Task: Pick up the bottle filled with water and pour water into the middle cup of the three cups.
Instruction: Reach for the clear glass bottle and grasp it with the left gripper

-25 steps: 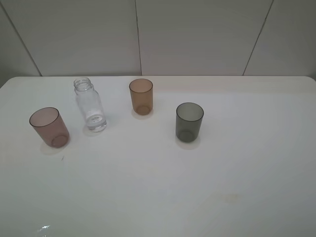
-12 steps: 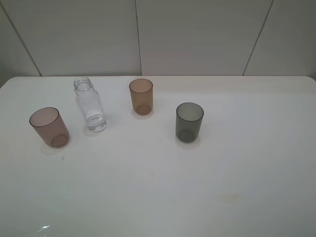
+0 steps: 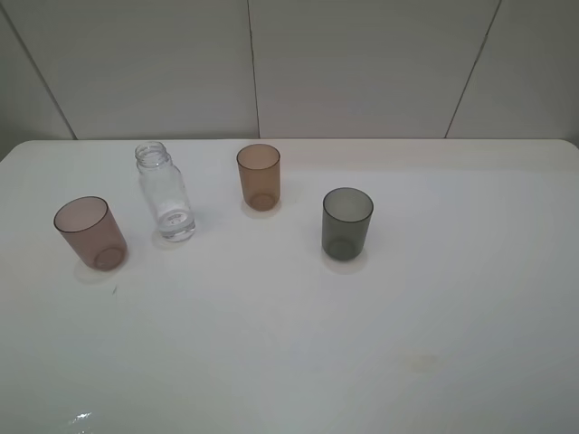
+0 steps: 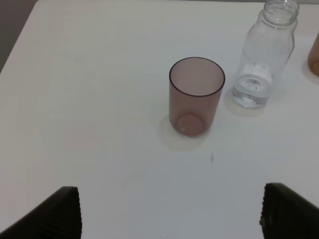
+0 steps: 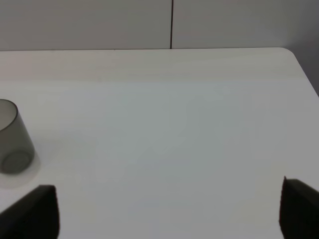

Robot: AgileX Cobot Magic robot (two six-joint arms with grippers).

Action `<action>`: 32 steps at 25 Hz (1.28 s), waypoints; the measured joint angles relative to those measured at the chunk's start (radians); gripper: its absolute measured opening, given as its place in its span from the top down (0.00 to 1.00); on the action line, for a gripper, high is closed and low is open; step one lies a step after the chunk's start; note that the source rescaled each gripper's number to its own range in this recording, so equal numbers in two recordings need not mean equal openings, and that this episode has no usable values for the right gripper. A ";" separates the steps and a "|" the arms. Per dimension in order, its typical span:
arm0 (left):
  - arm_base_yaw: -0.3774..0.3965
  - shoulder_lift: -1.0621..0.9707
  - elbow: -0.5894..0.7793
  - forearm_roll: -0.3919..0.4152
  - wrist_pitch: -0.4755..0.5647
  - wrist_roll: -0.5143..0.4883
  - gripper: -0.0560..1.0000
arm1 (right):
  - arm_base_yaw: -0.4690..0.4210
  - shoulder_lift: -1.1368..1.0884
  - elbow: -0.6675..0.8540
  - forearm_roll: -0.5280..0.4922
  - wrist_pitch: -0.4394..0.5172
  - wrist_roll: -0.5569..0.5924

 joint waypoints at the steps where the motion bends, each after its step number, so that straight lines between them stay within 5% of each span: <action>1: -0.015 0.000 0.000 0.000 0.000 0.000 0.34 | 0.000 0.000 0.000 0.000 0.000 0.000; 7: -0.094 0.000 -0.012 -0.018 -0.020 -0.005 0.34 | 0.000 0.000 0.000 0.000 0.000 0.000; 13: -0.099 0.141 -0.028 -0.226 -0.285 0.046 0.34 | 0.000 0.000 0.000 0.000 0.000 0.000; 18: -0.099 0.333 0.039 -0.301 -0.471 0.116 0.34 | 0.000 0.000 0.000 0.000 0.000 0.000; 25: -0.099 0.532 0.149 -0.303 -0.746 0.153 0.34 | 0.000 0.000 0.000 0.000 0.000 0.000; 32: -0.099 0.676 0.151 -0.264 -0.883 0.183 0.34 | 0.000 0.000 0.000 0.000 0.000 0.000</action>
